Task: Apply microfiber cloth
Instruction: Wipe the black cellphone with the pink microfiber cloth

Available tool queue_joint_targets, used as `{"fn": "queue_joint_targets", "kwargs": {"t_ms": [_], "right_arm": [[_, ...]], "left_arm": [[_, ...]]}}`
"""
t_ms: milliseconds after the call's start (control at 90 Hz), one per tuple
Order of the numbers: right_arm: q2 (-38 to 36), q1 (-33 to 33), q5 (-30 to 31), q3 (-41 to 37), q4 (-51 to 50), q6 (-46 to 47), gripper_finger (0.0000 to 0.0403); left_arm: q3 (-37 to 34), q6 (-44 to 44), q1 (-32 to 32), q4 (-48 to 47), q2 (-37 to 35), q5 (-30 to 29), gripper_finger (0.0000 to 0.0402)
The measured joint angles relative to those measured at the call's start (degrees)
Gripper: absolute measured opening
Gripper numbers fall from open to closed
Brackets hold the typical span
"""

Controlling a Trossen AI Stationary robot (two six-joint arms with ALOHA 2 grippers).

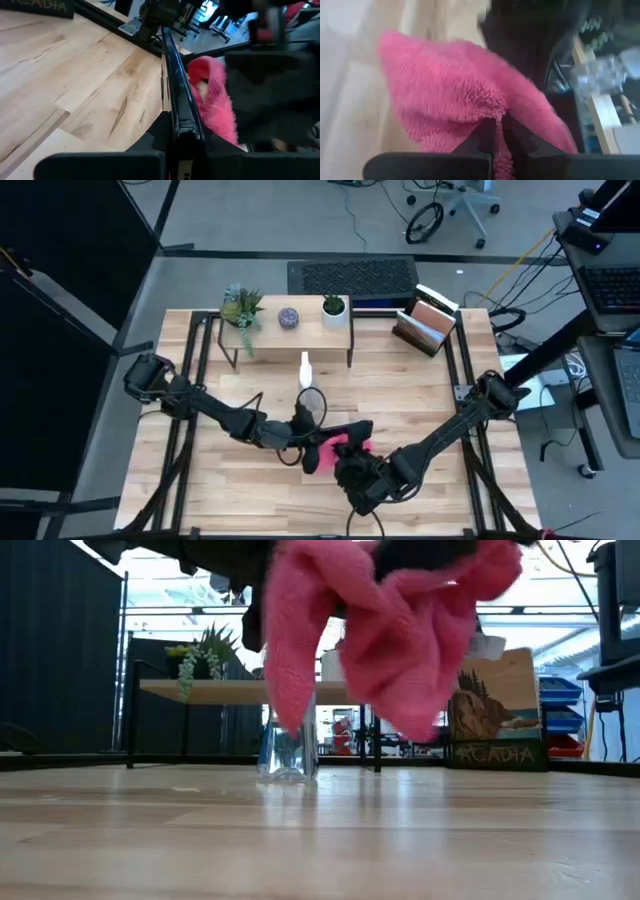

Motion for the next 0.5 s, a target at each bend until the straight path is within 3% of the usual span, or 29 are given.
{"fn": "queue_joint_targets", "kwargs": {"t_ms": [289, 500], "right_arm": [[-0.04, 4.01, 0.05, 0.01, -26.47, 22.85, 0.0000], [-0.02, 7.39, -3.40, -0.20, -44.50, 40.53, 0.0000]], "left_arm": [[0.00, -0.10, 0.07, -0.55, 0.00, 1.19, 0.0007], [0.15, 1.30, -0.32, 0.65, -0.03, 3.73, 0.0007]]}}
